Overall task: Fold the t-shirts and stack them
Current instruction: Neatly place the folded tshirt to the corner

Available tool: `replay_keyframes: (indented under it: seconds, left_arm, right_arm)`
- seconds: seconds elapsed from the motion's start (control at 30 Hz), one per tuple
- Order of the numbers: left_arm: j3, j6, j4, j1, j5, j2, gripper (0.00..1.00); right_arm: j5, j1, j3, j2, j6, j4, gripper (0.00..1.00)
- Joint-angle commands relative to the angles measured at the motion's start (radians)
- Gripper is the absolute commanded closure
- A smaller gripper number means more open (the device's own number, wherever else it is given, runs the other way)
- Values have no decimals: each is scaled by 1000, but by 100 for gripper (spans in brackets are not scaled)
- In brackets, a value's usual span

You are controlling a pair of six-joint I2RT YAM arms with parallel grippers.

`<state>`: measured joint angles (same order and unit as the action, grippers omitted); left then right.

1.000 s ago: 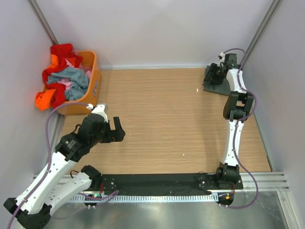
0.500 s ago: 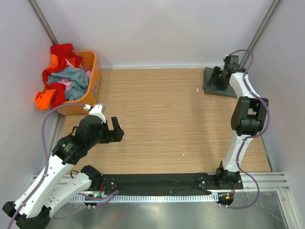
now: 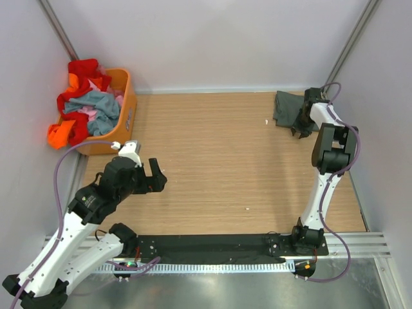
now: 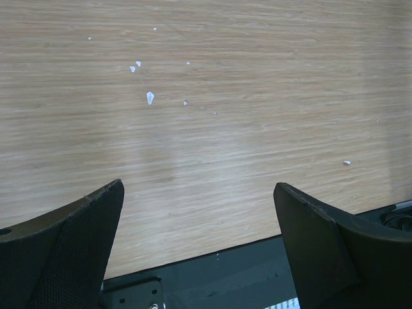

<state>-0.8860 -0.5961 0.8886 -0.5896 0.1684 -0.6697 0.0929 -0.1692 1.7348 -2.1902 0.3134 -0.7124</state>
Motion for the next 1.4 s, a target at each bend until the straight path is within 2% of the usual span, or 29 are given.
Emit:
replay_keyframes:
  seconds: [0.0, 0.47, 0.63, 0.9, 1.1, 1.23, 1.3, 1.37]
  left_arm:
    - [-5, -4, -20, -1, 6, -4, 0]
    - [-7, -1, -22, 1, 2, -25, 0]
    - [-5, -1, -23, 1, 2, -25, 0]
    - [-5, -1, -20, 1, 10, -27, 0]
    - [-5, -2, -20, 1, 10, -28, 0]
    - [-5, -2, -20, 1, 11, -27, 0]
    - [-5, -4, -19, 1, 13, -25, 1]
    - [-7, -5, -19, 1, 17, -13, 1]
  right_arm:
    - [59, -22, 86, -32, 7, -10, 63]
    - [108, -69, 419, -262, 13, -99, 62]
    - [67, -70, 512, -324, 18, -125, 62]
    - [-16, -70, 546, -358, 41, -91, 60]
    - [-5, -72, 568, -375, 47, -59, 50]
    - [-27, -72, 612, -358, 53, -108, 48]
    - [-27, -72, 551, -307, 52, -116, 45]
    - [-6, -70, 378, -168, 46, -102, 42]
